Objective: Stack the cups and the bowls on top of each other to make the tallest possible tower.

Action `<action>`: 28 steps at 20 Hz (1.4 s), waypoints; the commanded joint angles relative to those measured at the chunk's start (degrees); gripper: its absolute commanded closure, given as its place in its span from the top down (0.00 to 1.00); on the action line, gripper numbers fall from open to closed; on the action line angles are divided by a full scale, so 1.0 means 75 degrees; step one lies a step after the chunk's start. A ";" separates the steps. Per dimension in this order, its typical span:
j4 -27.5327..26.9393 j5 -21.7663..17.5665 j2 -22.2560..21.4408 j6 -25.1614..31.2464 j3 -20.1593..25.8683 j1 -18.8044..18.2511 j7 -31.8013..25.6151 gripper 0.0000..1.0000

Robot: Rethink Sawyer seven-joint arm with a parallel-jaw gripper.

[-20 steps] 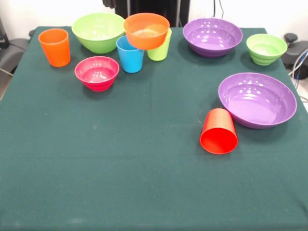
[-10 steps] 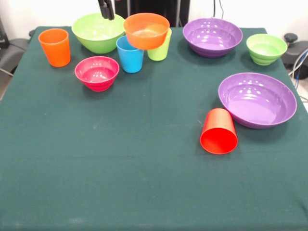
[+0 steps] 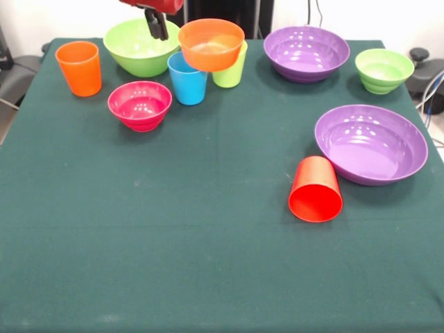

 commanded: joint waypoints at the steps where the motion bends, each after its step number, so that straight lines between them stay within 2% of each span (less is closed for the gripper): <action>1: -0.0357 -0.0688 0.0450 -0.0573 0.0827 -0.0096 -0.0874 0.00; 4: -0.0264 -0.0774 0.0410 -0.0595 0.0836 -0.0184 -0.0849 0.00; 19: -0.0368 -0.1219 -0.0154 0.0217 0.0819 -0.0514 -0.1245 0.00; 28: -0.0417 -0.1540 0.0029 0.0038 0.0956 -0.0741 -0.1311 0.00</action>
